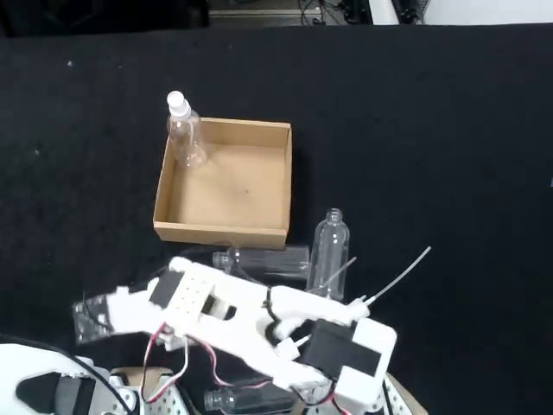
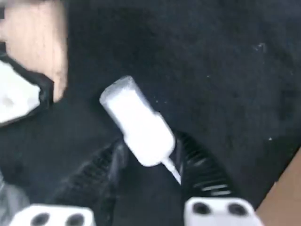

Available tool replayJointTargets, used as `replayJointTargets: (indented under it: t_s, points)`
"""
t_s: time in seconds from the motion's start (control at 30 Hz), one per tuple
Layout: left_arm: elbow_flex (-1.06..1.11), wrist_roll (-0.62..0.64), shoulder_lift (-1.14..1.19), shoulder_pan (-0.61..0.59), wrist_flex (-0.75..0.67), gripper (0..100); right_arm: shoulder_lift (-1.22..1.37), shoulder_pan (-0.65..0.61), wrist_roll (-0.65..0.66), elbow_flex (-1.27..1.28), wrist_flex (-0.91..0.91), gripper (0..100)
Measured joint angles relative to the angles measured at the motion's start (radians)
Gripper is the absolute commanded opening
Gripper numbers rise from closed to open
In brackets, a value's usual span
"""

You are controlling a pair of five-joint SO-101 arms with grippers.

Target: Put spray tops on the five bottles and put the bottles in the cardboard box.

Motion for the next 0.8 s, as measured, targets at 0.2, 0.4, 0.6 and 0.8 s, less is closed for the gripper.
replayJointTargets:
  t_s: [0.2,0.4,0.6,0.8]
  points:
    - [0.000,0.000,0.000,0.000,0.000,3,0.000,0.037,-0.061,-0.081,0.086,12.8]
    - [0.000,0.000,0.000,0.002,0.000,3,-0.140,0.074,-0.207,-0.081,0.097,12.7]
    - [0.000,0.000,0.000,0.002,0.000,3,-0.419,0.133,-0.388,-0.081,0.104,12.7]
    - [0.002,0.023,-0.120,0.002,0.032,3,-0.651,0.198,-0.476,-0.081,0.104,12.7]
